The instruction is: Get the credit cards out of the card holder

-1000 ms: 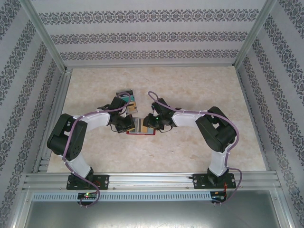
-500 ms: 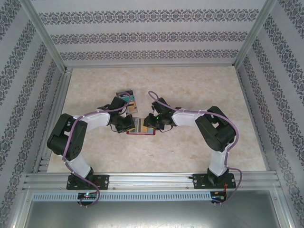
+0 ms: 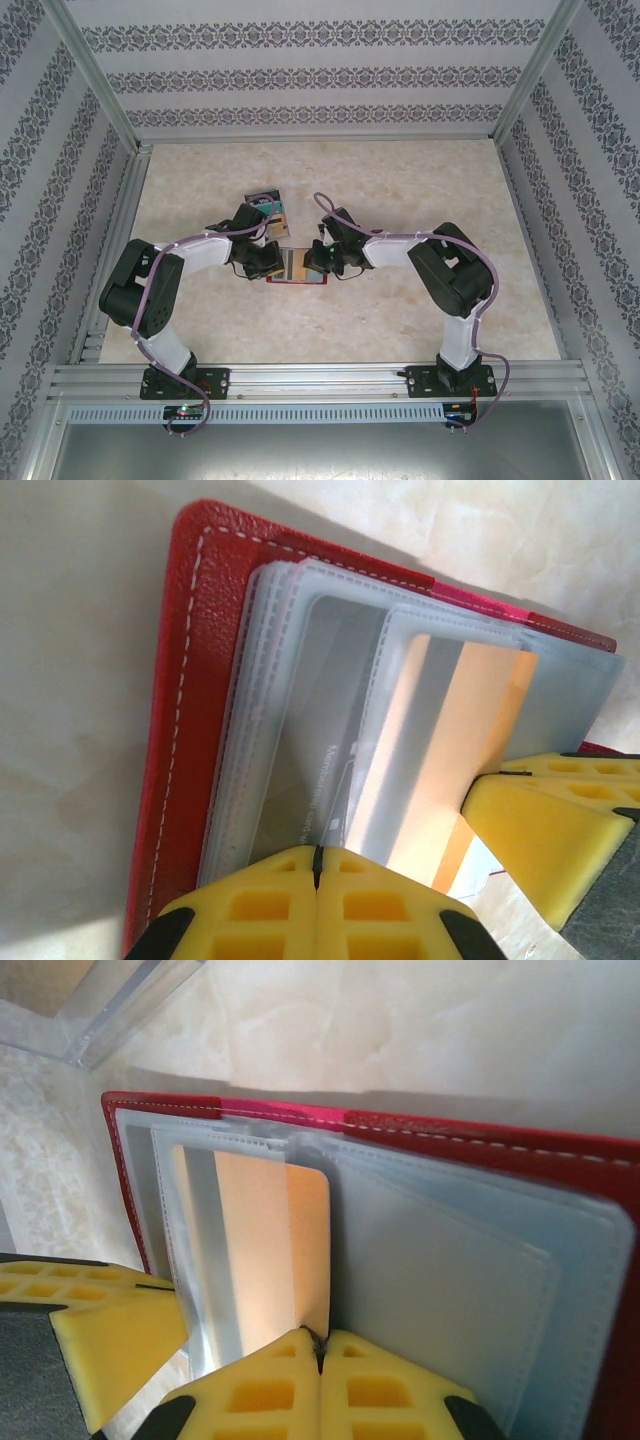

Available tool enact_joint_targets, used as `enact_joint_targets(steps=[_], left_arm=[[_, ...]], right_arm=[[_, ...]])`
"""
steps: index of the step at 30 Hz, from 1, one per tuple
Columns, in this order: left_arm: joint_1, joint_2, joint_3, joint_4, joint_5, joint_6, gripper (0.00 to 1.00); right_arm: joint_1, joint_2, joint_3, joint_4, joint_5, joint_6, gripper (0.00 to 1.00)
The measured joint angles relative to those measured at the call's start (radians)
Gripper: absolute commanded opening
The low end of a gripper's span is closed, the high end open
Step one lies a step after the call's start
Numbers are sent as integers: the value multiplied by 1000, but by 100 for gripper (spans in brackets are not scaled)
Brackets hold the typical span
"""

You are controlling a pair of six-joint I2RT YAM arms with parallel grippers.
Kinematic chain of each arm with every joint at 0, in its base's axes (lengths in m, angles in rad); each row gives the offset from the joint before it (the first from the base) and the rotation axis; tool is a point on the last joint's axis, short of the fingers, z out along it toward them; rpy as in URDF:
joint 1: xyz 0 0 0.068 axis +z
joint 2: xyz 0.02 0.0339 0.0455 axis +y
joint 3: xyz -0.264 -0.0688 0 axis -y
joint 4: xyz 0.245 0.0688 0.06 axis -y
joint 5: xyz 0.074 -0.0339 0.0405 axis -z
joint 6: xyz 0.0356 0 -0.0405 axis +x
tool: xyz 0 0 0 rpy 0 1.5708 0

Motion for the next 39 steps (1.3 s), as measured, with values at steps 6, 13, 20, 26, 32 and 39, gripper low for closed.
enact_joint_targets(steps=[6, 13, 20, 26, 32, 39], left_arm=[[0, 0, 0, 0, 0, 0, 0], [0, 0, 0, 0, 0, 0, 0], [0, 0, 10, -15, -2, 1, 0], [20, -32, 45, -130, -67, 16, 16], [81, -167, 126, -225, -80, 41, 38], [87, -266, 170, -116, 85, -3, 42]], right_arm=[[-42, -45, -77, 43, -16, 0, 0], [-96, -110, -172, 82, -35, -1, 0], [-150, -210, -251, 74, -42, -14, 0], [-169, -322, -252, 37, -45, -32, 0], [-181, -373, -227, 12, -68, -37, 0], [-181, -373, -113, 26, -125, -26, 0]])
